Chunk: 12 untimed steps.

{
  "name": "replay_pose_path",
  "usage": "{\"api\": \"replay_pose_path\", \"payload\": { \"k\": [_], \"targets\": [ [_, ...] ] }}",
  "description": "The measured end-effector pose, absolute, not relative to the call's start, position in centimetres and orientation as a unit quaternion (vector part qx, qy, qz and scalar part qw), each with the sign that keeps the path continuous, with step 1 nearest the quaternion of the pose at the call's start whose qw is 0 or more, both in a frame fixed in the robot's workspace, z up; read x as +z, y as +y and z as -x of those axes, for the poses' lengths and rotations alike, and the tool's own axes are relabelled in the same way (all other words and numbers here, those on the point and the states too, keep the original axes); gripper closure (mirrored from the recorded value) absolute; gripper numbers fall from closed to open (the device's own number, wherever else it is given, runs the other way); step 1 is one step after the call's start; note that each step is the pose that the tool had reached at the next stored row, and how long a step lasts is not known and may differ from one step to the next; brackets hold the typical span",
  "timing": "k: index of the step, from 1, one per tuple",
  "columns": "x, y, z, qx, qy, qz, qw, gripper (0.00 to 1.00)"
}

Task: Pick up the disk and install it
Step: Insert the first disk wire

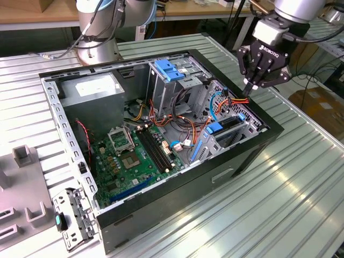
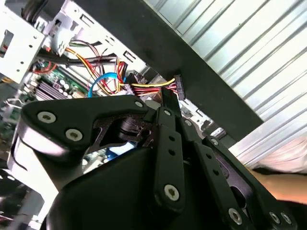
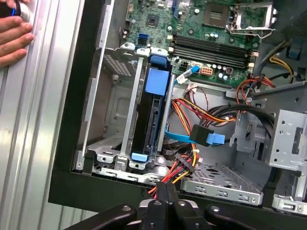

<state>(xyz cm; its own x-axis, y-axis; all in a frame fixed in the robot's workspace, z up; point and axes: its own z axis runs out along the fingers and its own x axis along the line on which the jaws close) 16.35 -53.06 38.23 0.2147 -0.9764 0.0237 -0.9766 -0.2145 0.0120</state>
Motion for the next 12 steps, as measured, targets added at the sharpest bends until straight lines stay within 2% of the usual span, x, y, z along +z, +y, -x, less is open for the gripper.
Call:
{"api": "replay_pose_path", "payload": {
  "k": [9,12],
  "targets": [
    [38.24,-53.07,-16.69,0.007,-0.558,-0.83,0.012,0.89],
    [38.21,-53.06,-16.69,0.007,-0.529,-0.849,0.012,0.84]
  ]
}}
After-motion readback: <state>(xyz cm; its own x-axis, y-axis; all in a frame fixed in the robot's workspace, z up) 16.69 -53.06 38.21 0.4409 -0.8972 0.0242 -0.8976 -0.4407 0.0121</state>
